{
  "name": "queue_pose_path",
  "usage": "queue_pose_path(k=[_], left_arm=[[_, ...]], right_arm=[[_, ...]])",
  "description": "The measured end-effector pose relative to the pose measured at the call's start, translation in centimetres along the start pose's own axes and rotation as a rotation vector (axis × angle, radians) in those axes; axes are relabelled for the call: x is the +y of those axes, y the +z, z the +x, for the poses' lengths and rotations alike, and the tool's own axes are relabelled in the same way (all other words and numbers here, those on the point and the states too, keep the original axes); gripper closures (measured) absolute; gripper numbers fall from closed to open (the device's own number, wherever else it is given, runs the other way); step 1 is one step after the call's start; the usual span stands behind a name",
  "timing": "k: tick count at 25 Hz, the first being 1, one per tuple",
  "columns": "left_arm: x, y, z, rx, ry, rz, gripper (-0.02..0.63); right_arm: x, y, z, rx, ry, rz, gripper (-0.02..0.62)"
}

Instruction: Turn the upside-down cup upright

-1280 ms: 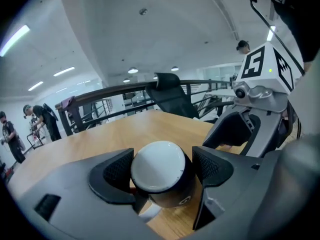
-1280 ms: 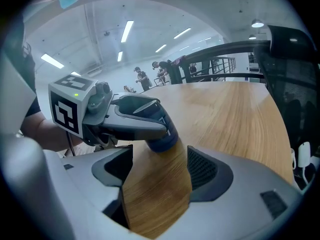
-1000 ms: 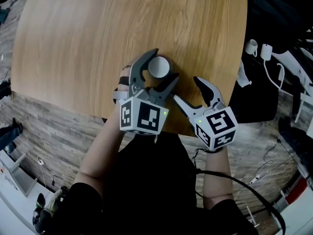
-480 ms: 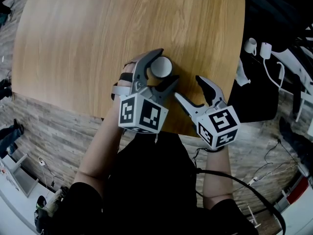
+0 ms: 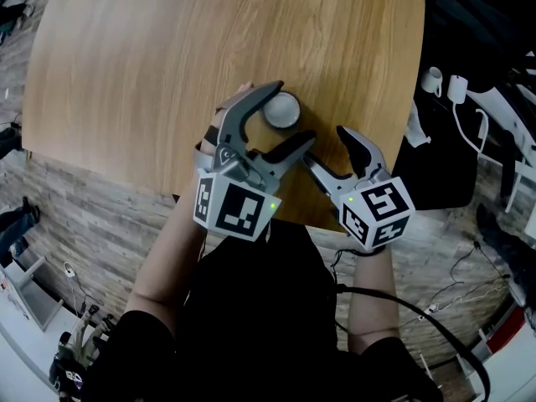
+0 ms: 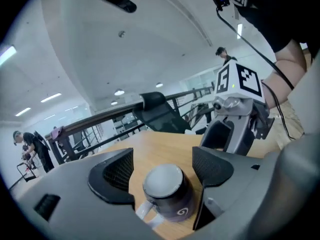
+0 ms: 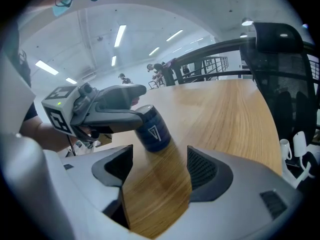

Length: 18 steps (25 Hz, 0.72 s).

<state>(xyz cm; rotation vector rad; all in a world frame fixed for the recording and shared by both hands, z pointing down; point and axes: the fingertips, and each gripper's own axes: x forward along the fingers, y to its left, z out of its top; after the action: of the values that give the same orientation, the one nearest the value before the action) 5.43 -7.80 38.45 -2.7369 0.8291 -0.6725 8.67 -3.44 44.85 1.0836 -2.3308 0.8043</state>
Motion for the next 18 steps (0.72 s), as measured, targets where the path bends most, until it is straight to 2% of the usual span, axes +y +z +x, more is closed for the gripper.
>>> queue_pose_path(k=[3,5,6,8,10,12,15,18], left_arm=[[0.5,1.7,-1.7,-0.077,0.05,-0.07,0.252],[0.7,2.9,-2.9,-0.114,0.062,-0.125,0.352],[1.0,3.5,-3.6,-0.132,0.075,-0.152,0.394],[1.7,4.3,-5.4,-0.157,0.118,-0.21,0.526],[2.2,4.9,-7.4,-0.17,0.153,-0.284,0.597],[2.7,5.5,-8.7,-0.177,0.174,-0.345,0.597],[2.8,6.6,-10.3,-0.18,0.195,-0.369,0.597],[1.5,8.5,-12.6,-0.2,0.211,-0.444,0.597]], right_arm=[[0.2,1.5,-0.7,-0.027,-0.007,-0.001,0.253],[0.4,2.8,-1.5,-0.057,-0.024,-0.013,0.274],[0.6,3.5,-2.0,-0.081,-0.045,-0.02,0.308],[1.6,4.9,-3.2,-0.133,-0.098,-0.037,0.48],[3.4,6.1,-4.4,-0.175,-0.123,-0.05,0.536],[5.2,7.5,-5.4,-0.217,-0.142,-0.07,0.563],[7.0,9.4,-7.0,-0.257,-0.208,-0.126,0.58],[9.2,10.7,-9.3,-0.285,-0.25,-0.154,0.581]])
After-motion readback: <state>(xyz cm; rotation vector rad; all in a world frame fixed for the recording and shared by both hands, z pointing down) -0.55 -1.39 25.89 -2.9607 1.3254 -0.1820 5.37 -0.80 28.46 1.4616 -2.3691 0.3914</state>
